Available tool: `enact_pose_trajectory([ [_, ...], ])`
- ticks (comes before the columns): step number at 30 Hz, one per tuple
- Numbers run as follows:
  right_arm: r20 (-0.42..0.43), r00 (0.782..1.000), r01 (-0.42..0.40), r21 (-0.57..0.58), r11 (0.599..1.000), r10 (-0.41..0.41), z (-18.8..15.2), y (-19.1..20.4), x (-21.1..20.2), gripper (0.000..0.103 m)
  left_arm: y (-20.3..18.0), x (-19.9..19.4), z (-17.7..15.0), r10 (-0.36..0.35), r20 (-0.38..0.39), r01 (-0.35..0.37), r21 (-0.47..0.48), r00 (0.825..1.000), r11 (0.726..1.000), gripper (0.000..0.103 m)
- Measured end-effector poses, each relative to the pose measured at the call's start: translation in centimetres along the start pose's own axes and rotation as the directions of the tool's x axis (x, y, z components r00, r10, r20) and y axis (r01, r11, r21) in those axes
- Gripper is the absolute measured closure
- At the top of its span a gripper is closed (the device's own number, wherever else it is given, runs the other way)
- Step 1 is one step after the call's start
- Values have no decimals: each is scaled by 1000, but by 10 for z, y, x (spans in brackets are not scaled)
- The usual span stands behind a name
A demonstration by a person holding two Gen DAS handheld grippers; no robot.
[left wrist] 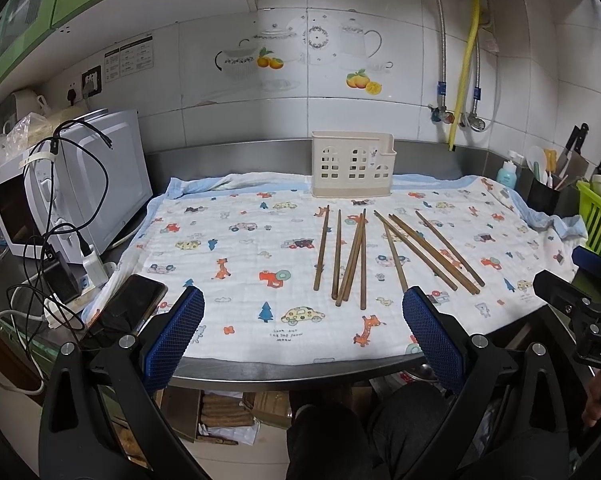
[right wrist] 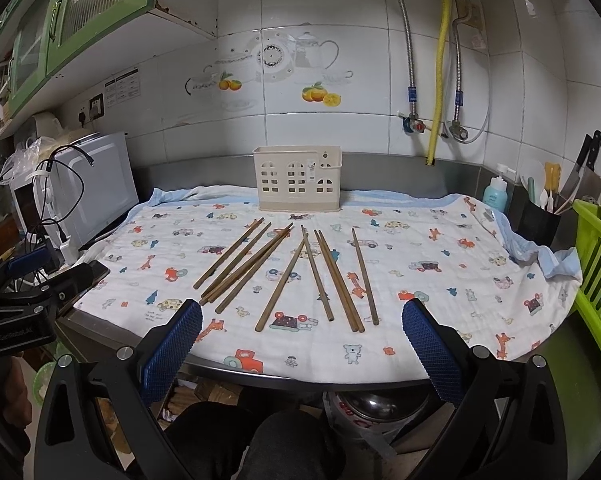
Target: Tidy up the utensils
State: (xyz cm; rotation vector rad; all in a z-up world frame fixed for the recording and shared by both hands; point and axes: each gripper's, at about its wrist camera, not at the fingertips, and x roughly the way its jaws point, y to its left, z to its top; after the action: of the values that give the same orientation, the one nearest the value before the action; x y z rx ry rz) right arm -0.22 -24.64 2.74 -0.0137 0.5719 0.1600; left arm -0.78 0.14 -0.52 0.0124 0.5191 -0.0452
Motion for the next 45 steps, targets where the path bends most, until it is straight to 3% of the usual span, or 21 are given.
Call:
enact_pose_trajectory([
  [15, -10, 1000, -5, 3, 1000, 5, -1, 1, 7, 6, -1, 7, 1, -6, 0, 6, 0, 1000, 1000, 5],
  [30, -69, 997, 17, 27, 999, -15, -7, -23, 48, 6, 6, 54, 2, -18, -50, 18, -1, 999, 1000, 6],
  [35, -91, 996, 28, 48, 998, -23, -6, -37, 66, 7, 6, 81, 3, -40, -99, 40, -10, 994, 999, 20],
  [43, -124, 991, 48, 58, 997, -40, -5, -53, 92, 7, 3, 119, 6, -53, -145, 53, -5, 988, 999, 24],
  [45, -134, 990, 46, 54, 997, -39, -5, -56, 100, 7, 2, 128, 6, -53, -160, 54, 1, 986, 999, 31],
])
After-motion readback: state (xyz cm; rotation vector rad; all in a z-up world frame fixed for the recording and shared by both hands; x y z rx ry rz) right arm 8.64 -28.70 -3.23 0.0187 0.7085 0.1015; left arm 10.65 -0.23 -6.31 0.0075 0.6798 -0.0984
